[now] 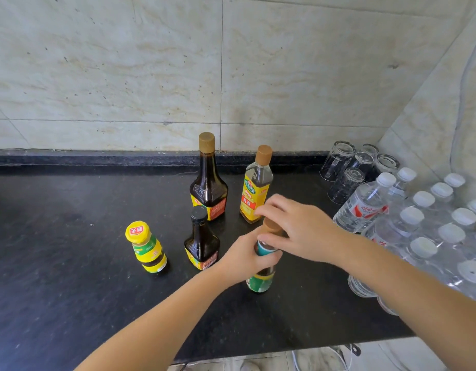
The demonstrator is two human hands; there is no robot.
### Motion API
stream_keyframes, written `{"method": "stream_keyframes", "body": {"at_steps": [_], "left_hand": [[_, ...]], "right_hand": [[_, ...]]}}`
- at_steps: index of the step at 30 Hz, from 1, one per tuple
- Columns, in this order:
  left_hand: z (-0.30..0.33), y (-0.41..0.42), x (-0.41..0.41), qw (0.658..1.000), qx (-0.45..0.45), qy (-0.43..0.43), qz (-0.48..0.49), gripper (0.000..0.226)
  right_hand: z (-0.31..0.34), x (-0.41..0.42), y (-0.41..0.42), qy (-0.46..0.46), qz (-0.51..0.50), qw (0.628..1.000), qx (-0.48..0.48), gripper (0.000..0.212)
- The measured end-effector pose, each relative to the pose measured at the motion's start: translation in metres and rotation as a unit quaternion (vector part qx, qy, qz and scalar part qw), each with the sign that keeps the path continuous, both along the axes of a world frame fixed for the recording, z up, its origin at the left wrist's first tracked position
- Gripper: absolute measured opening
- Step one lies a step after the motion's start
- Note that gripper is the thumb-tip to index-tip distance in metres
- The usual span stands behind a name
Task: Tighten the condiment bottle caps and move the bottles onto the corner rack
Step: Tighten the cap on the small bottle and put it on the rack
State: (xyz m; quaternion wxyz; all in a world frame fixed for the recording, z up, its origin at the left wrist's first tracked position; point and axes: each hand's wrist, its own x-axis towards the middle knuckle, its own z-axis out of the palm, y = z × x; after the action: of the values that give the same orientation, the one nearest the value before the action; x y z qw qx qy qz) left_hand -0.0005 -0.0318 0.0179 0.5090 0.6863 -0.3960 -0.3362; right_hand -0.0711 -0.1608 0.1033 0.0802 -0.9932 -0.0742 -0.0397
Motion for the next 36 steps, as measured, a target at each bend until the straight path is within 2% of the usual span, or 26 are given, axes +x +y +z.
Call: {"method": "stream_keyframes", "body": {"at_steps": [3,6,8,10,13,15,17,19,21,23,25,30,33,36], "left_hand": [[0.029,0.017,0.0,0.999,-0.01,0.008,-0.042,0.03],[0.048,0.032,-0.003,0.996,-0.005,-0.001,-0.087,0.033],[0.052,0.038,-0.006,0.995,0.012,0.001,-0.1,0.025],[0.048,0.041,-0.009,0.998,0.017,-0.007,-0.057,0.023],[0.04,0.043,-0.013,0.998,0.01,-0.029,0.048,0.014],[0.041,0.046,-0.011,0.998,0.009,-0.031,0.059,0.014],[0.053,0.051,-0.003,1.0,0.003,-0.003,0.007,0.011],[0.071,0.055,0.004,0.997,0.006,0.012,-0.075,0.006],[0.085,0.056,0.006,0.993,0.011,0.0,-0.115,0.008],[0.088,0.054,0.005,0.994,0.005,-0.02,-0.106,0.008],[0.081,0.053,0.0,0.996,0.001,-0.03,-0.079,0.007],[0.058,0.052,-0.011,0.999,0.005,0.033,-0.03,0.005],[0.064,0.047,-0.013,0.998,-0.001,0.052,-0.022,0.005],[0.097,0.044,-0.002,0.996,-0.001,0.034,-0.079,0.01]], "right_hand": [[0.023,-0.005,-0.002,-0.067,0.152,0.985,-0.048,0.034],[0.041,-0.001,0.005,-0.123,0.234,0.956,-0.128,0.036],[0.044,0.003,0.011,-0.149,0.219,0.953,-0.144,0.046],[0.044,0.006,0.025,-0.139,0.139,0.971,-0.133,0.048],[0.034,0.009,0.046,-0.043,-0.01,0.992,-0.122,0.045],[0.035,0.008,0.05,-0.016,-0.036,0.994,-0.097,0.044],[0.044,0.007,0.046,-0.064,0.034,0.997,-0.034,0.047],[0.053,0.008,0.033,-0.131,0.163,0.976,-0.053,0.046],[0.062,0.01,0.026,-0.17,0.218,0.958,-0.081,0.048],[0.065,0.013,0.028,-0.195,0.212,0.954,-0.089,0.048],[0.057,0.016,0.031,-0.203,0.187,0.957,-0.086,0.039],[0.032,0.014,0.034,-0.15,0.132,0.978,-0.051,0.028],[0.041,0.012,0.029,-0.137,0.125,0.982,-0.042,0.031],[0.074,0.01,0.023,-0.151,0.17,0.973,-0.037,0.043]]}}
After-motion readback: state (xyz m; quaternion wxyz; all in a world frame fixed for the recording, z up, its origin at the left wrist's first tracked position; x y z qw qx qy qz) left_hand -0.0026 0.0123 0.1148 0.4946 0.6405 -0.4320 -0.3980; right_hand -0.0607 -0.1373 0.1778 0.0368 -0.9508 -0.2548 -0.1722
